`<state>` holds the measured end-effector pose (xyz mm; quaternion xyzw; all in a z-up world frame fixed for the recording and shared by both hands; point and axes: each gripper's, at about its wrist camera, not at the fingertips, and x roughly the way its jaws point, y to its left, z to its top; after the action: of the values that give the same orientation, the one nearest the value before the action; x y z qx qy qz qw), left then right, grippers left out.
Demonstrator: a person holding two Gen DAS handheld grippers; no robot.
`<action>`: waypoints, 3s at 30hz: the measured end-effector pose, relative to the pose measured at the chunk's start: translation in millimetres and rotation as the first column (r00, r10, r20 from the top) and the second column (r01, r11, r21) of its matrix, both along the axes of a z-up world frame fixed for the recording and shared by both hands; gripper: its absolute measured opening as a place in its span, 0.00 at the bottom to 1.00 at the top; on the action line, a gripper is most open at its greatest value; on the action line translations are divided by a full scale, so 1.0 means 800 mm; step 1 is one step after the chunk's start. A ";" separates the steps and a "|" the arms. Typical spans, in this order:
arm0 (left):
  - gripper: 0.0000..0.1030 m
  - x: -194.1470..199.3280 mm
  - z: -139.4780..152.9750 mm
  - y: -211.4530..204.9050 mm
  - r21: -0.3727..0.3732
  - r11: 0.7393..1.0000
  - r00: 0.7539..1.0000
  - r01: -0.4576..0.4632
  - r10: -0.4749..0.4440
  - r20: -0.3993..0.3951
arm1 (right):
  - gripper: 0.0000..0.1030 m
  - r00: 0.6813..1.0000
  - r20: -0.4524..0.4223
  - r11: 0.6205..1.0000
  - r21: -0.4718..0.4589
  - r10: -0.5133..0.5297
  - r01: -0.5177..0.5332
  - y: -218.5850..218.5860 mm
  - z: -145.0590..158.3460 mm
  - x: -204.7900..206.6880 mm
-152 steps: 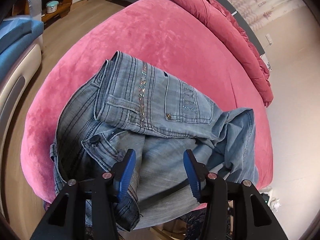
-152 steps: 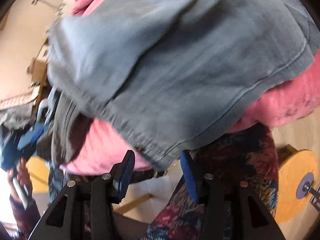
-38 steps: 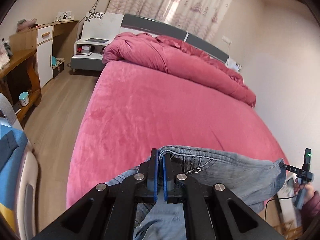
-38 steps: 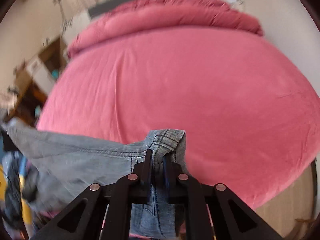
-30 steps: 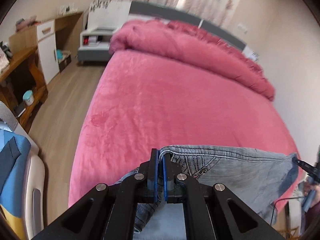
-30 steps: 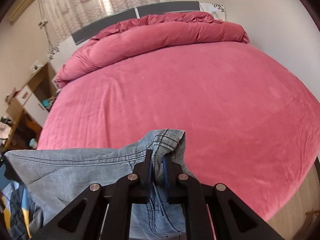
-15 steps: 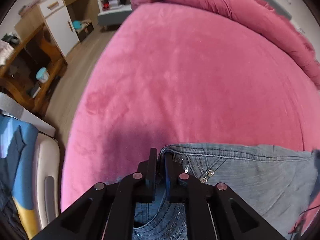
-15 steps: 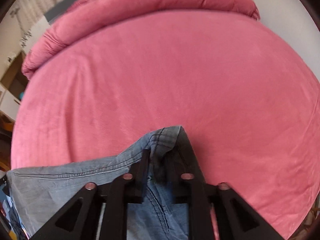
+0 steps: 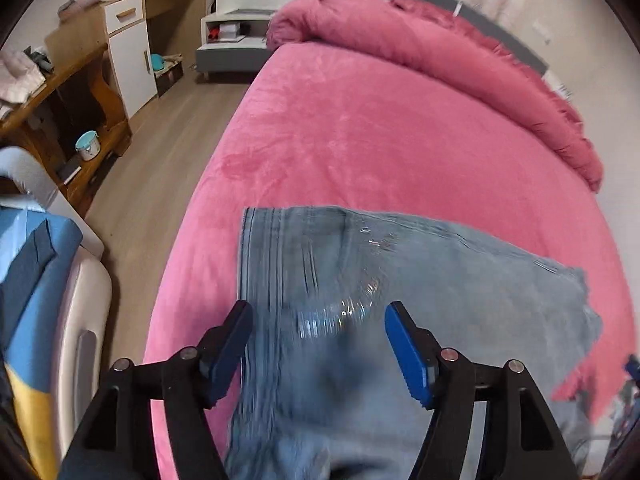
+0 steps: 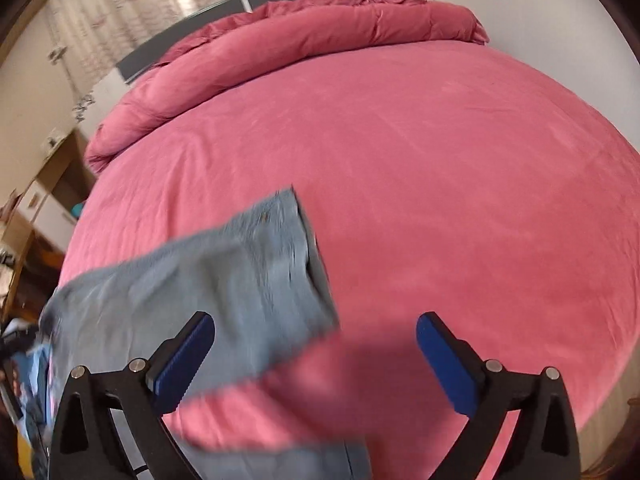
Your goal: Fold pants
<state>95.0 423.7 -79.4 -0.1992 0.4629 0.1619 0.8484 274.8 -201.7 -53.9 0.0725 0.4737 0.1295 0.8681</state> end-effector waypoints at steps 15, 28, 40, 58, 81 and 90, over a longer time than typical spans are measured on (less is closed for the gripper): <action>0.99 -0.222 0.012 -0.049 -0.033 0.996 0.996 -0.081 0.082 0.026 | 0.59 0.953 -0.300 0.990 0.143 0.042 0.001 -0.077 -0.079 -0.215; 0.99 -0.350 -0.021 -0.094 -0.019 1.000 1.000 -0.022 0.022 0.003 | 0.56 0.962 -0.259 0.985 0.163 0.092 -0.051 -0.035 -0.108 -0.230; 0.67 -0.261 -0.003 -0.075 -0.011 0.990 0.979 0.143 -0.140 0.148 | 0.52 0.960 -0.262 0.994 0.086 0.094 -0.074 -0.009 -0.108 -0.227; 0.08 -0.286 -0.016 -0.075 -0.082 0.858 0.857 0.508 -0.512 -0.048 | 0.37 0.967 -0.255 0.997 -0.079 -0.015 -0.006 0.009 -0.083 -0.209; 0.05 -0.244 0.004 -0.014 -0.234 0.894 0.924 0.383 -0.366 0.114 | 0.22 0.954 -0.287 0.996 0.011 0.089 -0.089 0.046 -0.109 -0.199; 0.04 -0.273 0.039 0.035 -0.256 0.959 0.992 0.125 -0.116 0.047 | 0.13 0.967 -0.151 0.973 0.132 0.206 -0.187 -0.001 0.038 -0.230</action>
<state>-123.4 451.9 -48.0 -0.2820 0.4780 0.0451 0.8306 90.9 -202.7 -23.5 0.0862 0.5397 0.2361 0.8034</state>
